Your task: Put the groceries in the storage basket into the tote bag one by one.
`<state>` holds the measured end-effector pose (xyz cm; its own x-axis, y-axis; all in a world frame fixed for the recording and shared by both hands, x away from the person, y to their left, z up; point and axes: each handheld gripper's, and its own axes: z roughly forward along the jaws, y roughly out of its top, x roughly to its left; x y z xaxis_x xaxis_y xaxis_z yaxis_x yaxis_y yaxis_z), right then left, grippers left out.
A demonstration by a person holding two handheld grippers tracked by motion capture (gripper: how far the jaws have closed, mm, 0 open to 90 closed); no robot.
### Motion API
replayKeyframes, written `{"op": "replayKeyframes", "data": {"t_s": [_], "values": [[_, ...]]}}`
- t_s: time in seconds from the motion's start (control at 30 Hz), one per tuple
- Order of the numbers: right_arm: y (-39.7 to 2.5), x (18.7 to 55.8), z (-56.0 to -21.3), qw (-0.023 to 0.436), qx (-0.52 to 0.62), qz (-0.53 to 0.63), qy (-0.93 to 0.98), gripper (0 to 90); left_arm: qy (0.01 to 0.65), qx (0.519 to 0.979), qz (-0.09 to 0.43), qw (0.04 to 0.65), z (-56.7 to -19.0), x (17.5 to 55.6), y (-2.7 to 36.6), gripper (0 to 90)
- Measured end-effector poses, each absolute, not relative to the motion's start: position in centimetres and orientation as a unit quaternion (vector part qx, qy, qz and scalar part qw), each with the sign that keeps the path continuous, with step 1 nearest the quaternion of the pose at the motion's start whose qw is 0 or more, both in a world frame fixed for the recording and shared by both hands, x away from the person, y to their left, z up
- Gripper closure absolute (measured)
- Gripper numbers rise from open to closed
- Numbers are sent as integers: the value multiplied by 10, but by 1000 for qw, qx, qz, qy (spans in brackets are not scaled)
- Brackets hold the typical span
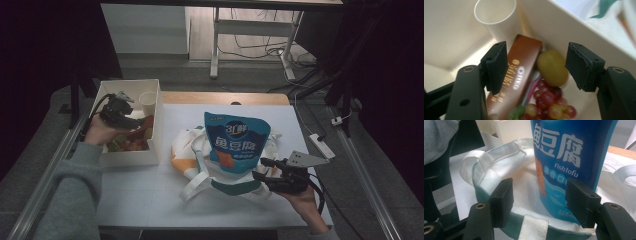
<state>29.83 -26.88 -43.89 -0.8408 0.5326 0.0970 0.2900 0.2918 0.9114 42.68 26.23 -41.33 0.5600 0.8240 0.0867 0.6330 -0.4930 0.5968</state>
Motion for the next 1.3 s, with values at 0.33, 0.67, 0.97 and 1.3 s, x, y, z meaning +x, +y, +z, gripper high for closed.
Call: {"op": "replayKeyframes", "data": {"t_s": [0.33, 0.67, 0.97, 1.3], "values": [[-273, 299, -440, 109, 257, 541, 794, 392, 432, 867, 152, 198, -445, 465, 264, 320], [-273, 300, -442, 104, 256, 539, 795, 391, 429, 880, 132, 159, -470, 479, 266, 288], [-272, 301, -445, 99, 257, 534, 800, 390, 407, 899, 113, 119, -478, 484, 265, 271], [-272, 302, -448, 97, 260, 531, 800, 389, 388, 910, 108, 103, -488, 488, 265, 291]]}}
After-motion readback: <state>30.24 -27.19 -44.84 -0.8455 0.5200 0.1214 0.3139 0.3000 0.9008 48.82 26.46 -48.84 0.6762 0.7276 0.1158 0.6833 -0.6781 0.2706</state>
